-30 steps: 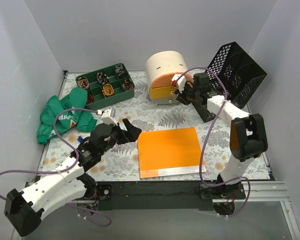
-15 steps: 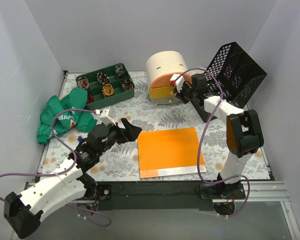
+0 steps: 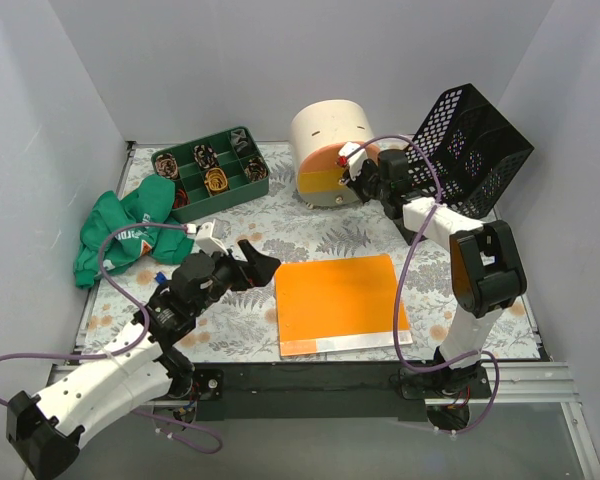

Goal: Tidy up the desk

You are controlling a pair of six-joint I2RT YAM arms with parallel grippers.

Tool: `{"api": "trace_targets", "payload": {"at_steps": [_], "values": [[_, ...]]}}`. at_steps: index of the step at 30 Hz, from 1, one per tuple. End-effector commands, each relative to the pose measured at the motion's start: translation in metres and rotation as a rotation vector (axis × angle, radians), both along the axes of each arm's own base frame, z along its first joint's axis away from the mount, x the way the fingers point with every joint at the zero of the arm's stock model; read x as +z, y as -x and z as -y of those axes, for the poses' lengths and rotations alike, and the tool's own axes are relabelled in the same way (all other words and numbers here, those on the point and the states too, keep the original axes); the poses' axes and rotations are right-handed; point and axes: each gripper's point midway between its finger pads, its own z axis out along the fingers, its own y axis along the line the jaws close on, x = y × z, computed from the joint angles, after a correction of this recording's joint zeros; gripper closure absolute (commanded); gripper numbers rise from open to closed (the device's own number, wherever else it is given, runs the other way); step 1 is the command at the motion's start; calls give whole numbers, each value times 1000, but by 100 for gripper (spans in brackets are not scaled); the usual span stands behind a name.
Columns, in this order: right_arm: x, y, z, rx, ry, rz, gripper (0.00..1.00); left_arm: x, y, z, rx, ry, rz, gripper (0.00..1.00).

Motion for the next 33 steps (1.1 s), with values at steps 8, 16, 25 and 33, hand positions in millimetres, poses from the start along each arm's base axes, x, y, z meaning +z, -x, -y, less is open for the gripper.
{"api": "trace_targets", "payload": {"at_steps": [8, 16, 25, 33], "values": [[36, 39, 3, 19, -90, 60, 74, 0, 3, -17, 55, -12, 19, 2], [3, 54, -10, -5, -233, -177, 33, 3, 1, -22, 76, -21, 40, 2], [-25, 35, -14, -227, -427, -356, 29, 2, 3, -30, 101, -29, 41, 2], [-29, 21, -16, -391, -561, -318, 31, 0, 0, -31, 113, -44, 35, 2]]}}
